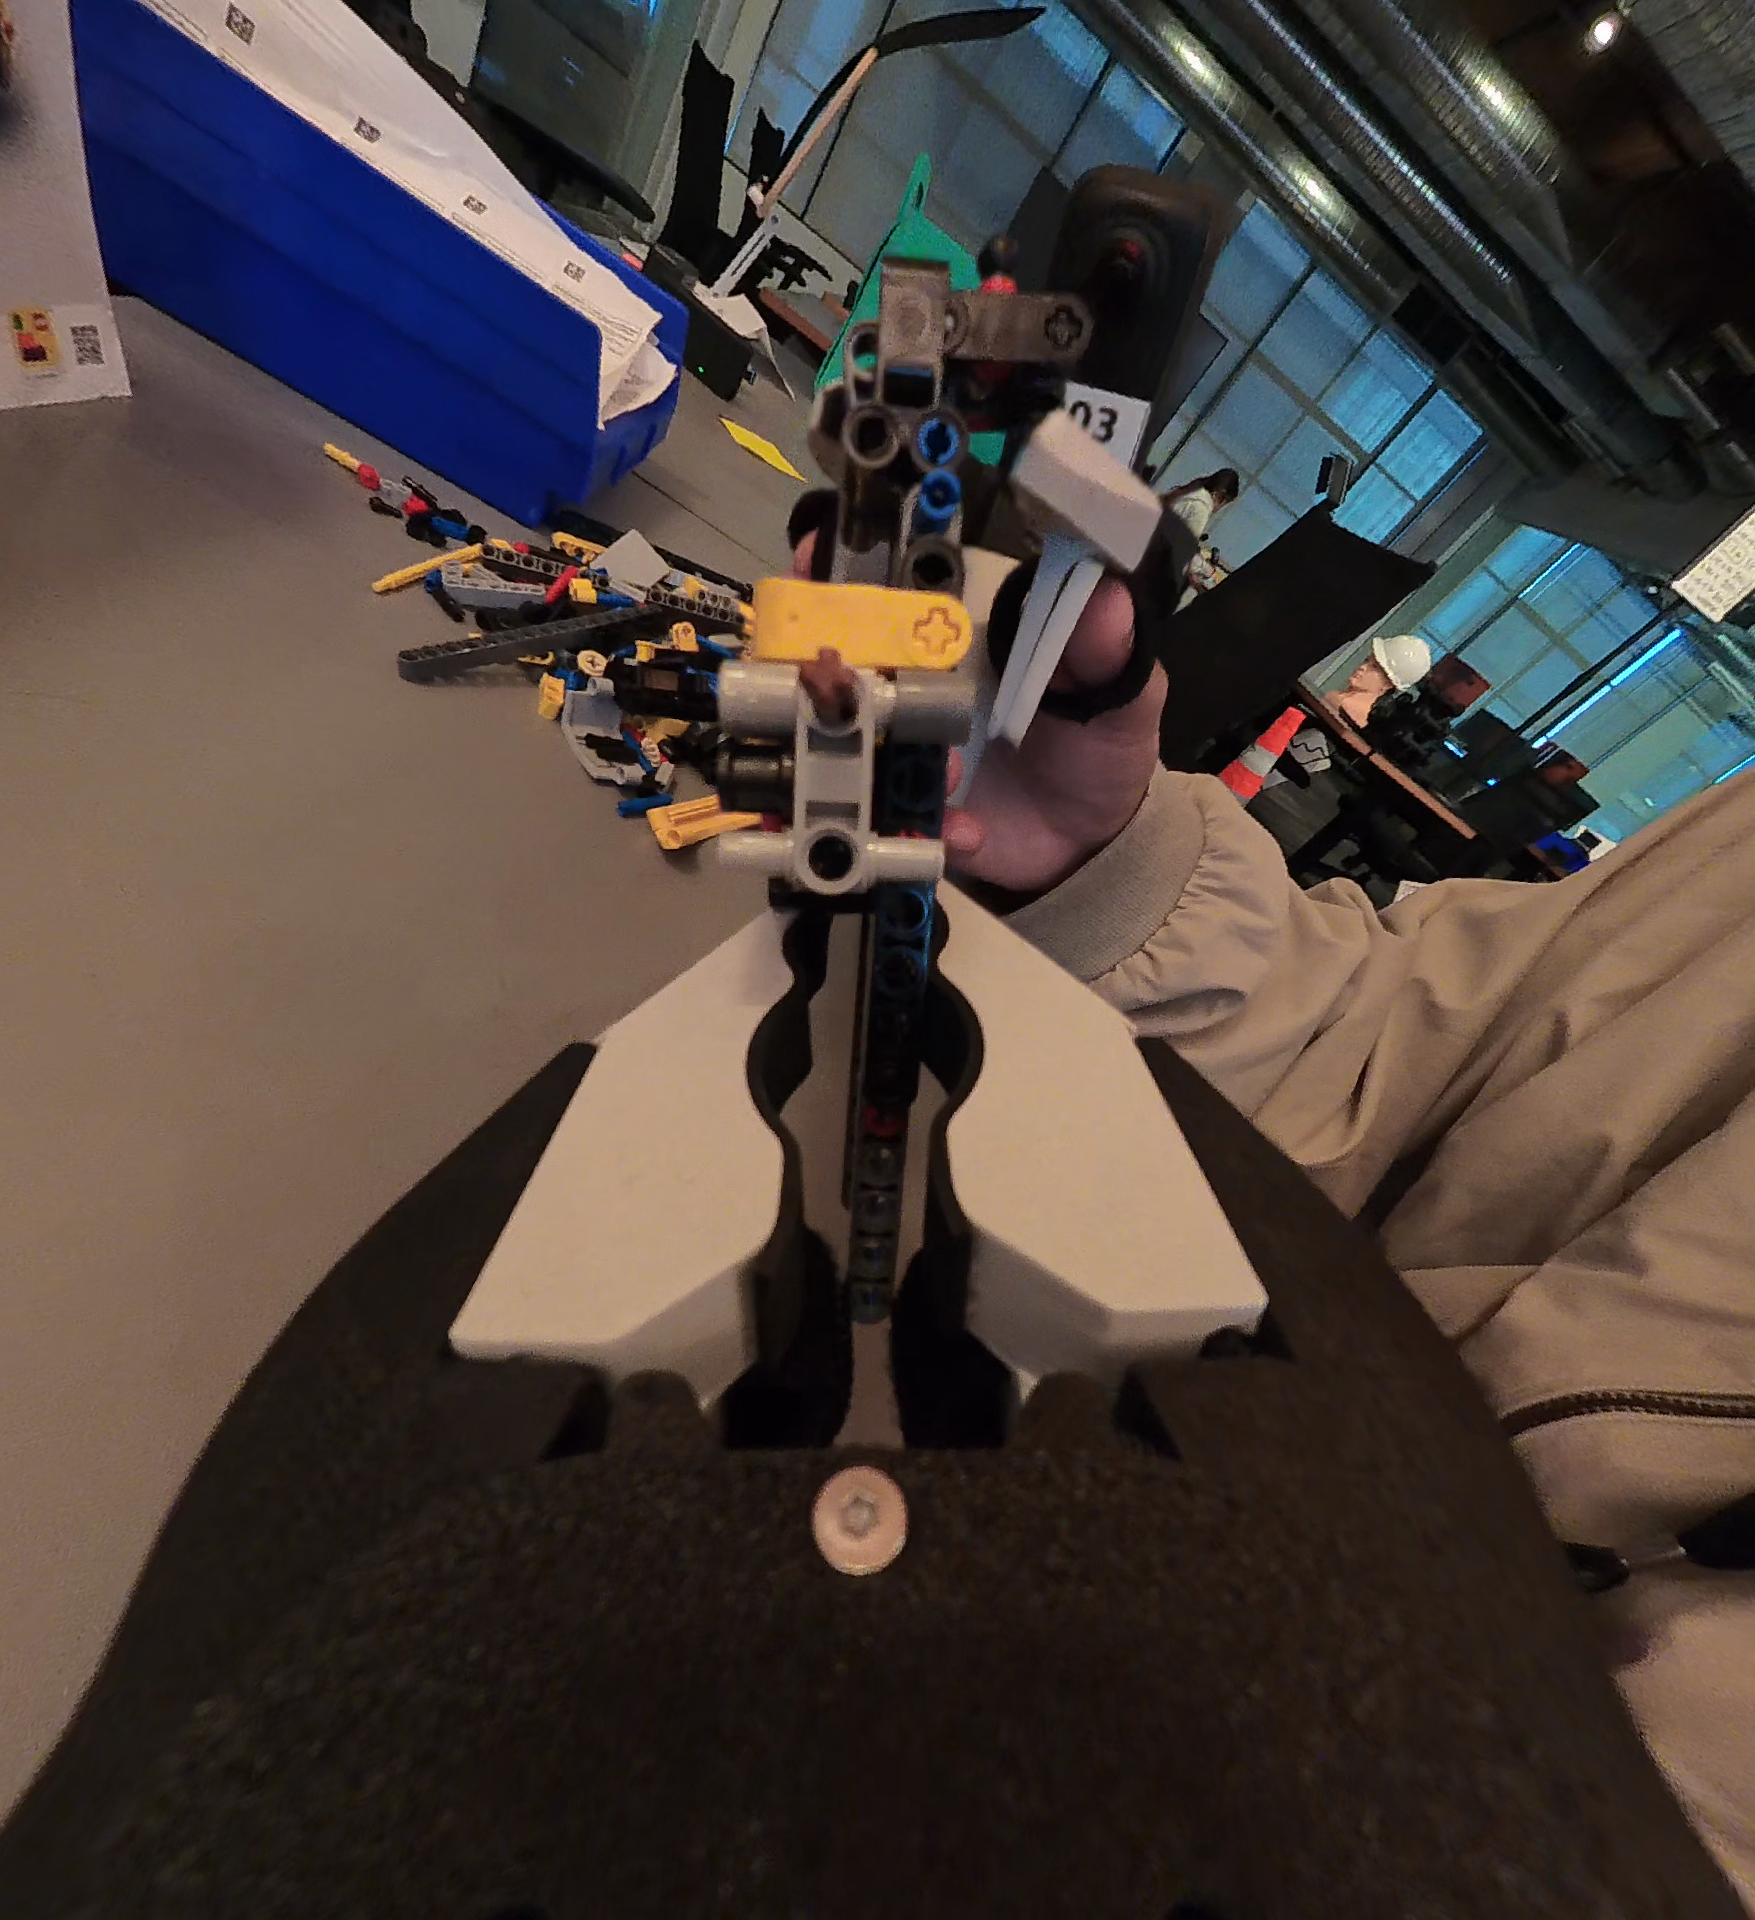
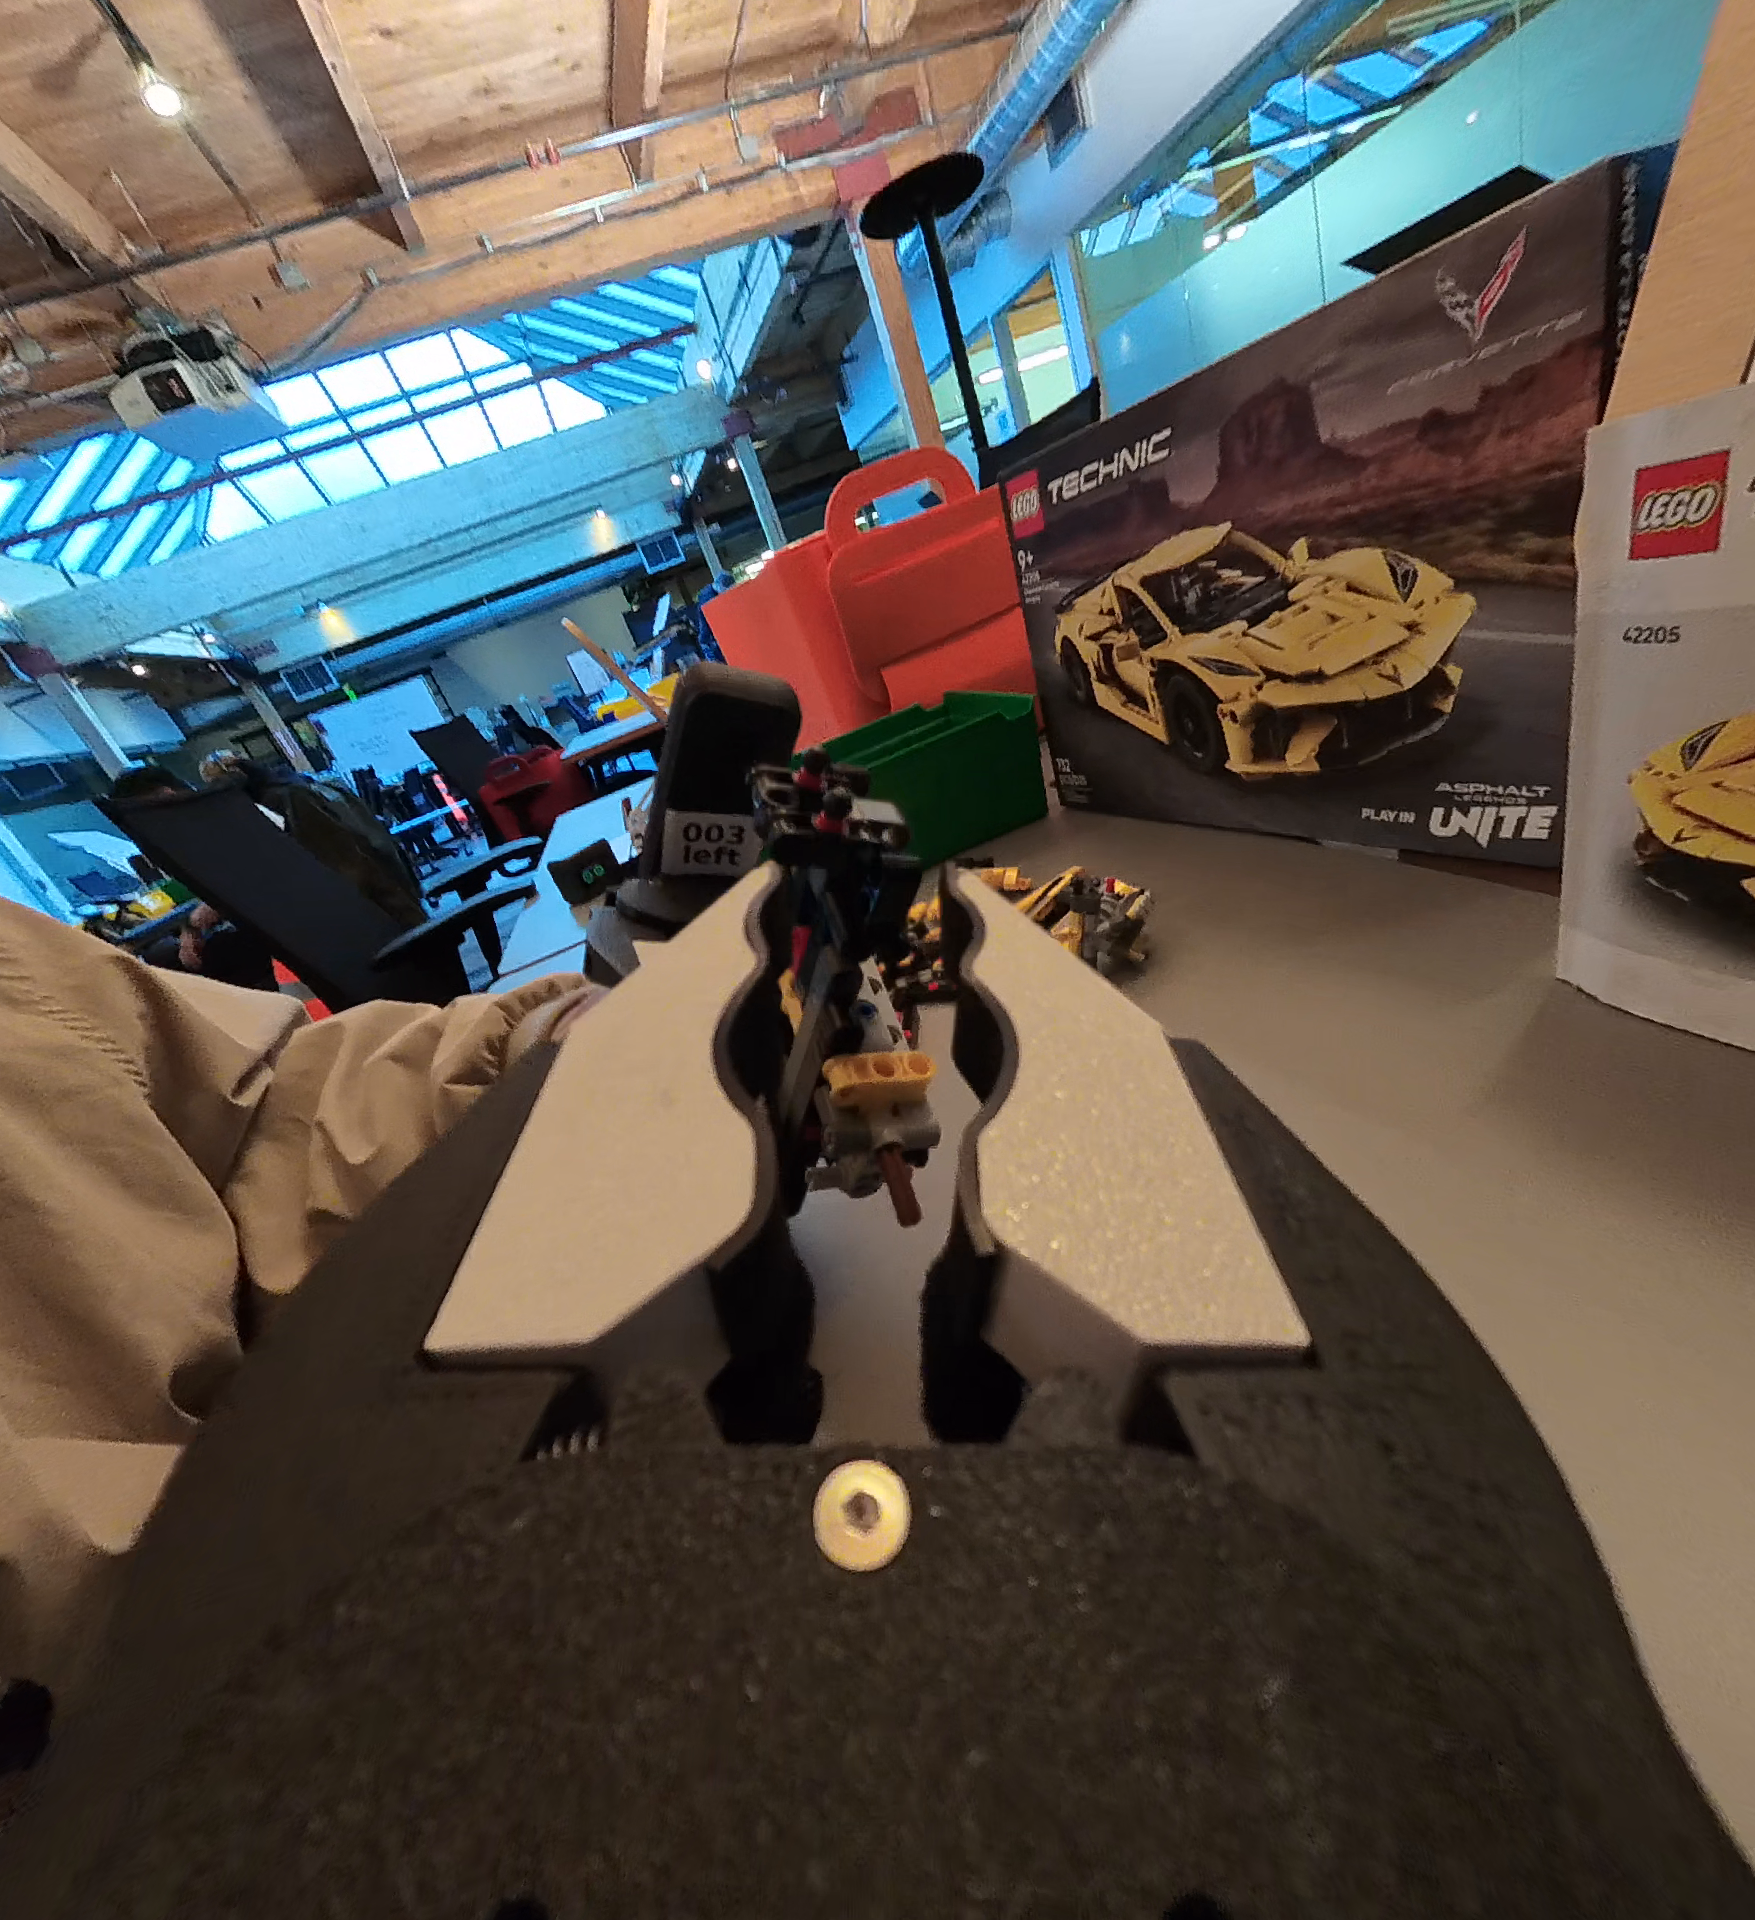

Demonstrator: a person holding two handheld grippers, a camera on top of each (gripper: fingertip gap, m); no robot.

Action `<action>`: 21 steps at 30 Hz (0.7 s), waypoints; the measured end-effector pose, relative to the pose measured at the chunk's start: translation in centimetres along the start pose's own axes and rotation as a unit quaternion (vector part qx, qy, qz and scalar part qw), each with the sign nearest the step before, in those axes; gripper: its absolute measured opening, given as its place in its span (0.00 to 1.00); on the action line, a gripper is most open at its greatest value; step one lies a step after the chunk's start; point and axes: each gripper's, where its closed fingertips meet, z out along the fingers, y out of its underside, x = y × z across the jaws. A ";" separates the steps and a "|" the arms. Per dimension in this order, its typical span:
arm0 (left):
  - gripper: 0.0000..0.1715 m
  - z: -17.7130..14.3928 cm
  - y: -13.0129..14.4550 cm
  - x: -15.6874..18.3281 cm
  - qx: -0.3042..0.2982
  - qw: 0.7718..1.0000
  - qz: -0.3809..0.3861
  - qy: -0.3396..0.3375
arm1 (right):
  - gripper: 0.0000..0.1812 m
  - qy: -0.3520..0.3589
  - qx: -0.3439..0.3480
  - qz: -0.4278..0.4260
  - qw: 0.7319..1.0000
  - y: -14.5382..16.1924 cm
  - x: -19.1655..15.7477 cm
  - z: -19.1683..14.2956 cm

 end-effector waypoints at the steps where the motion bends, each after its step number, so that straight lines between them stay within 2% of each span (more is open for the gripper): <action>1: 0.08 0.0 0.0 0.1 0.001 1.000 0.001 0.003 | 0.14 -0.003 0.001 0.003 1.000 -0.1 0.0 -0.1; 4: 0.08 0.0 -0.2 0.4 0.005 1.000 0.007 0.006 | 0.15 -0.030 0.008 -0.007 1.000 -0.4 -1.1 -0.1; 7: 0.08 -0.2 -0.4 -0.1 0.009 1.000 0.019 -0.012 | 0.16 -0.019 0.008 -0.026 0.999 -0.5 -1.1 0.0; 10: 0.08 -0.6 -1.0 -1.8 0.025 0.994 0.066 -0.088 | 0.16 0.018 0.011 -0.061 0.998 -0.7 -0.4 -0.1; 12: 0.08 -1.2 -1.3 -3.3 0.021 0.978 0.128 -0.160 | 0.16 0.036 0.011 -0.078 0.996 -0.7 -0.1 -0.1; 15: 0.08 -1.9 -1.6 -4.5 -0.002 0.941 0.232 -0.245 | 0.18 0.036 -0.002 -0.059 0.998 -0.2 -0.2 0.3; 18: 0.08 -1.8 -1.6 -4.4 -0.016 0.916 0.293 -0.273 | 0.21 0.043 -0.010 -0.063 0.997 0.0 -0.2 0.6; 21: 0.08 -1.8 -1.7 -4.5 -0.017 0.906 0.311 -0.287 | 0.20 0.059 -0.018 -0.101 0.993 0.0 0.0 0.4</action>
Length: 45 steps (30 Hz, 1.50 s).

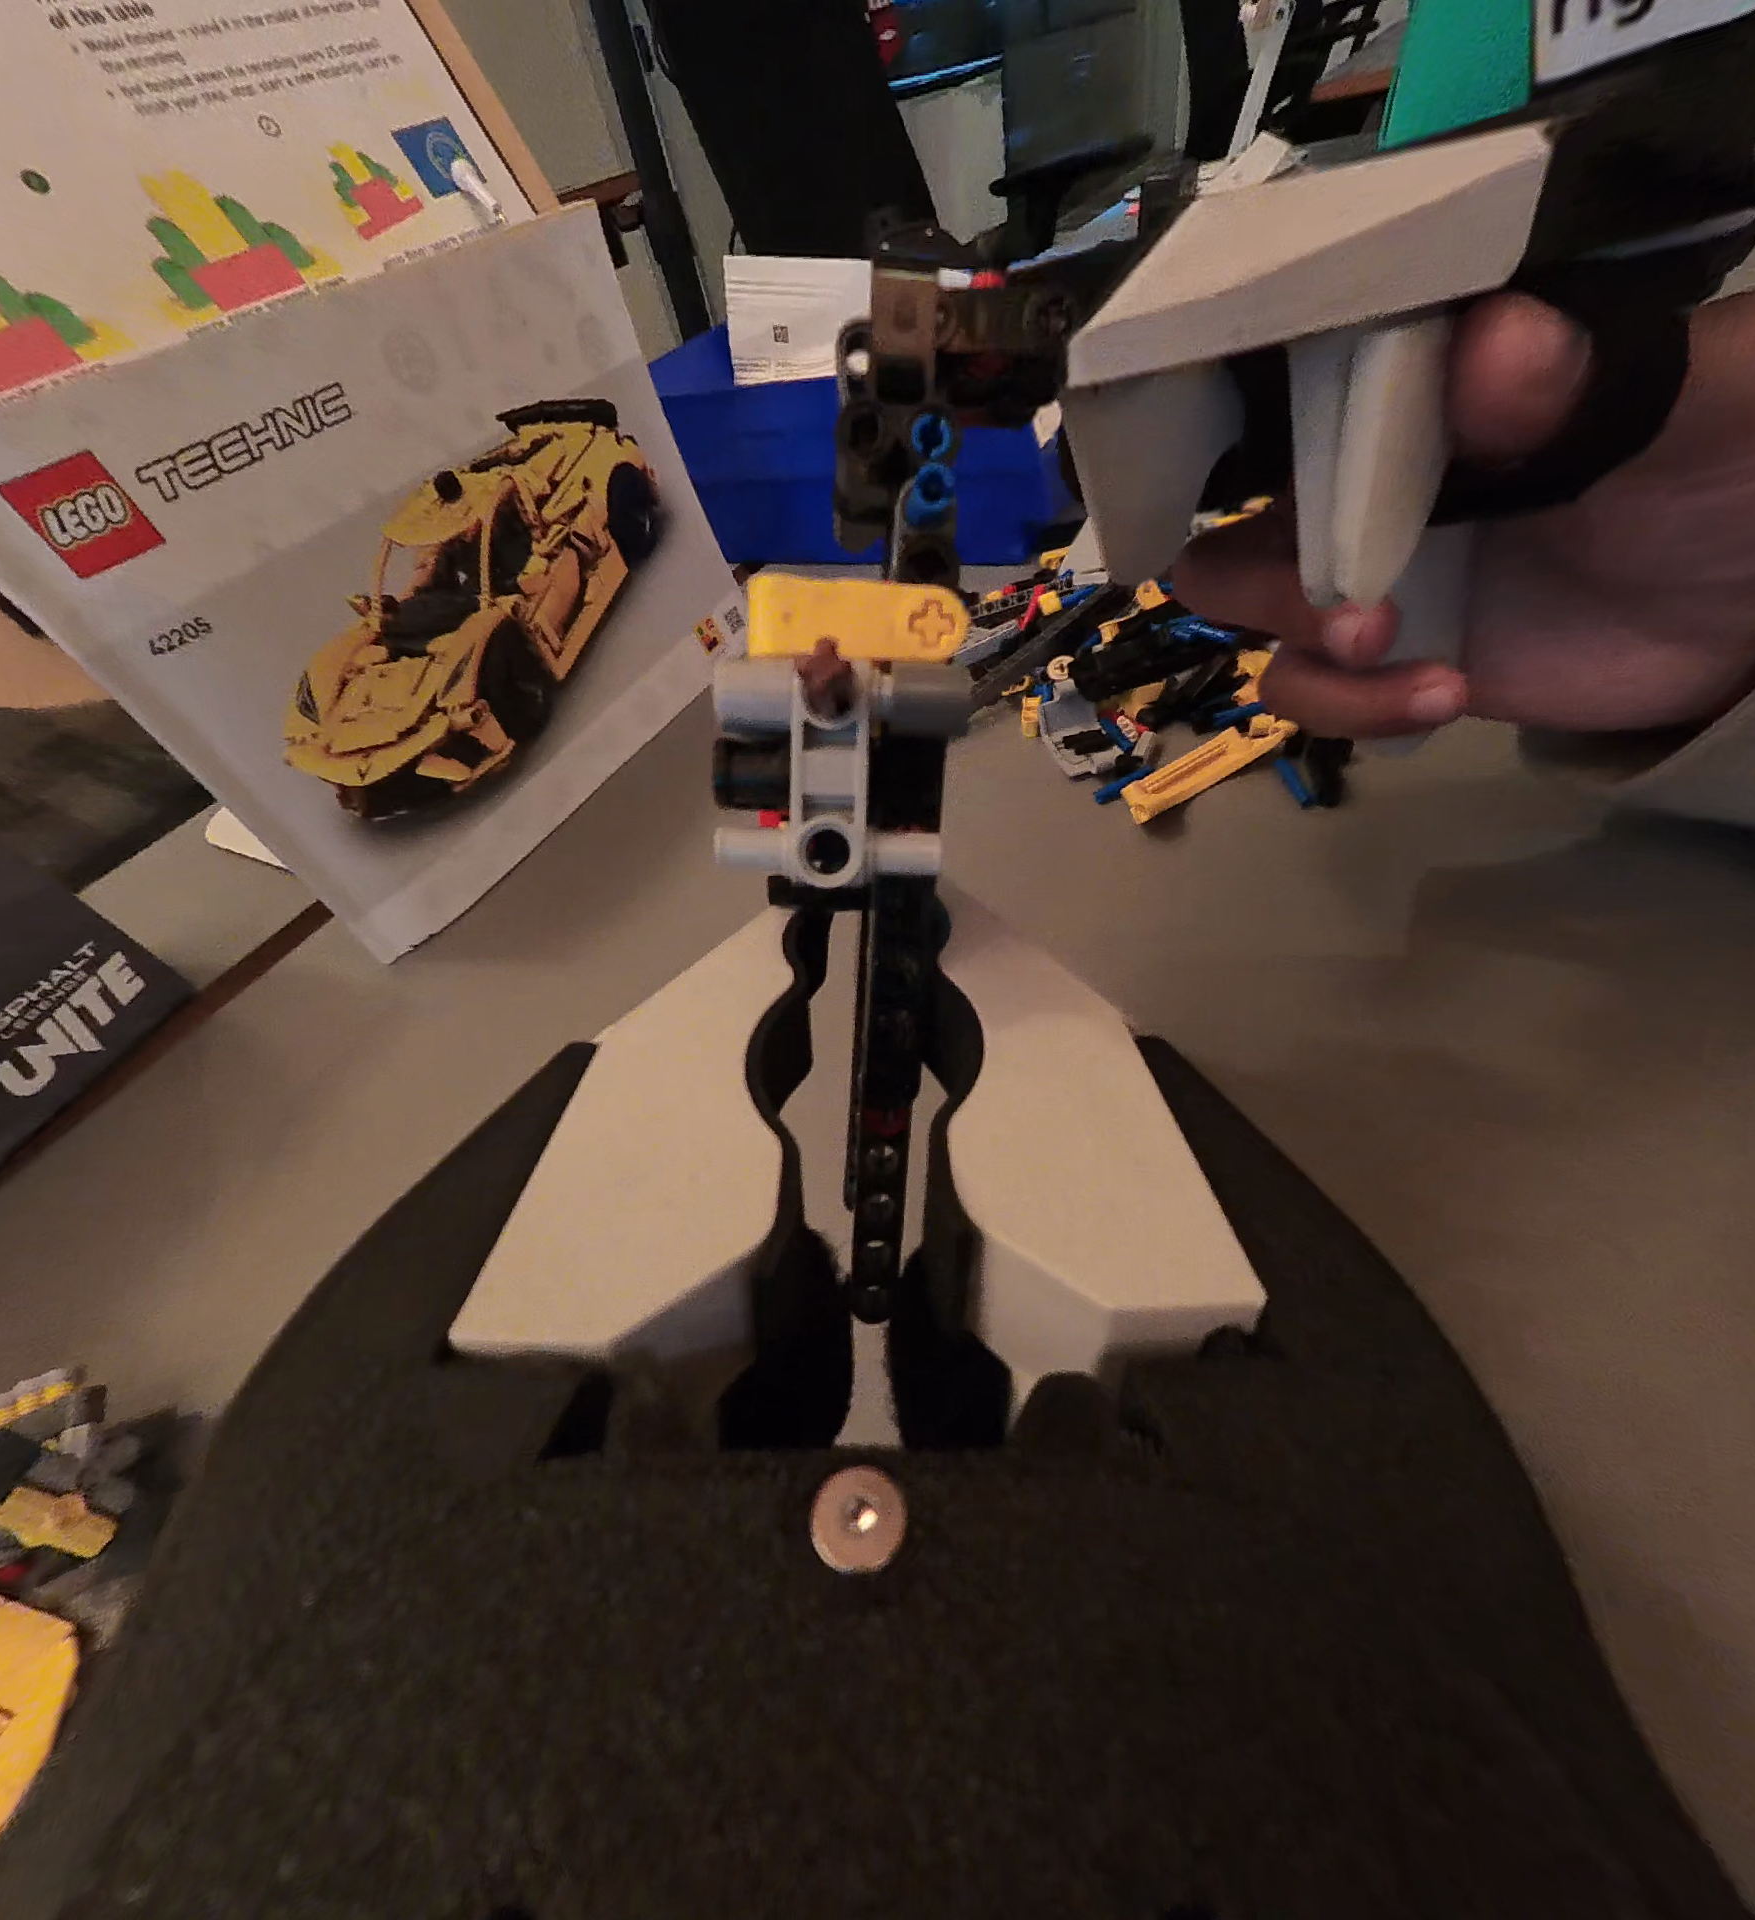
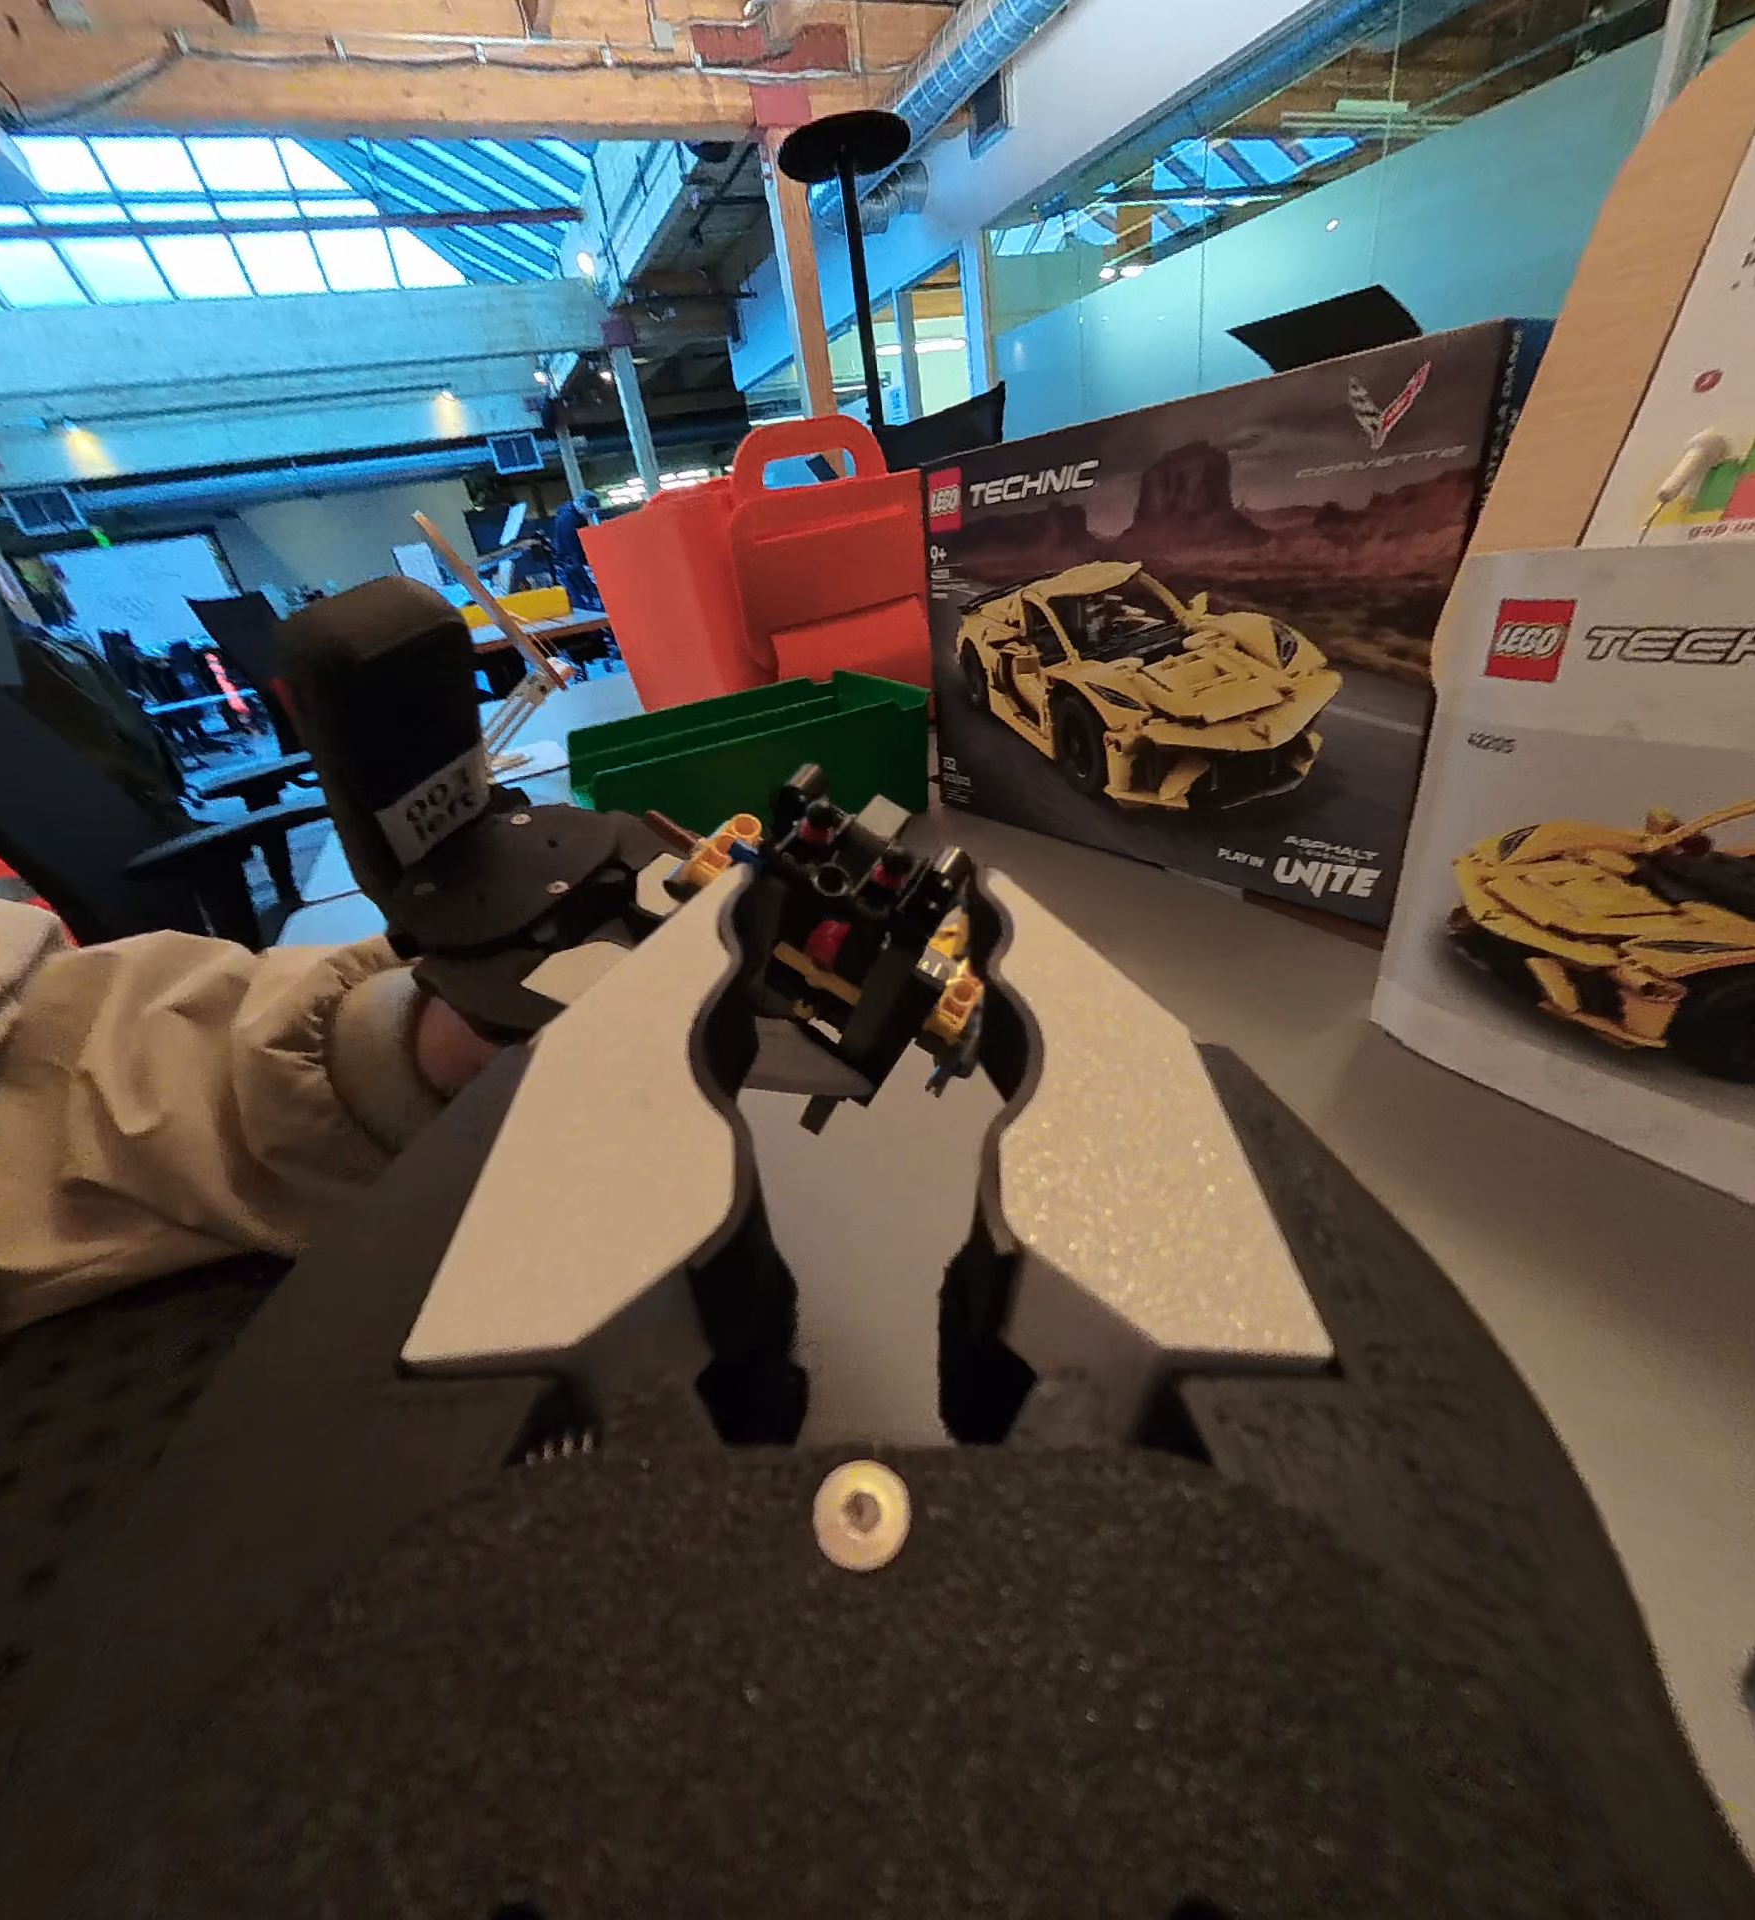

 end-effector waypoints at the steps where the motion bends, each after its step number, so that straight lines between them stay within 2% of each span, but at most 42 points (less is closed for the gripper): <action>1: 0.08 0.0 0.0 -0.2 0.000 1.000 0.005 -0.008 | 0.21 0.004 -0.001 -0.004 1.000 0.0 0.1 0.0; 5: 0.08 0.2 0.3 -0.4 -0.006 0.999 0.038 -0.024 | 0.20 0.011 -0.009 -0.007 1.000 0.3 0.1 0.2; 8: 0.08 0.4 0.8 0.2 -0.027 0.999 0.027 -0.007 | 0.20 0.051 -0.026 -0.073 0.996 0.5 0.6 0.1; 11: 0.08 0.5 1.5 0.8 -0.049 0.998 -0.015 0.026 | 0.15 0.104 -0.052 -0.194 0.974 0.8 0.9 -0.1; 15: 0.08 0.6 1.9 0.9 -0.063 0.997 -0.024 0.031 | 0.12 0.176 -0.097 -0.305 0.931 1.9 1.5 -0.1; 18: 0.08 0.6 2.0 1.1 -0.067 0.997 -0.025 0.034 | 0.14 0.187 -0.113 -0.334 0.917 2.5 1.5 0.1; 24: 0.08 0.6 2.0 0.9 -0.065 0.997 -0.024 0.035 | 0.08 0.195 -0.107 -0.352 0.909 2.0 1.7 -0.2; 26: 0.08 0.6 2.1 1.0 -0.062 0.997 -0.015 0.039 | 0.07 0.184 -0.120 -0.347 0.912 2.1 1.5 -0.2; 29: 0.08 0.5 2.0 1.1 -0.057 0.997 -0.012 0.049 | 0.04 0.146 -0.126 -0.289 0.938 2.3 1.3 -0.4; 35: 0.08 0.4 2.5 1.0 -0.065 0.996 0.021 0.060 | 0.04 0.087 -0.144 -0.247 0.954 3.2 1.2 -0.8; 39: 0.06 0.1 3.9 0.6 -0.099 0.982 0.158 0.041 | 0.05 -0.002 -0.195 -0.271 0.943 5.4 -0.3 -1.2; 42: 0.06 0.0 4.8 0.8 -0.118 0.955 0.272 0.025 | 0.05 -0.064 -0.233 -0.282 0.928 7.4 -1.2 -1.7; 45: 0.07 0.2 5.5 0.9 -0.141 0.924 0.354 0.004 | 0.05 -0.103 -0.262 -0.269 0.921 9.0 -1.9 -2.1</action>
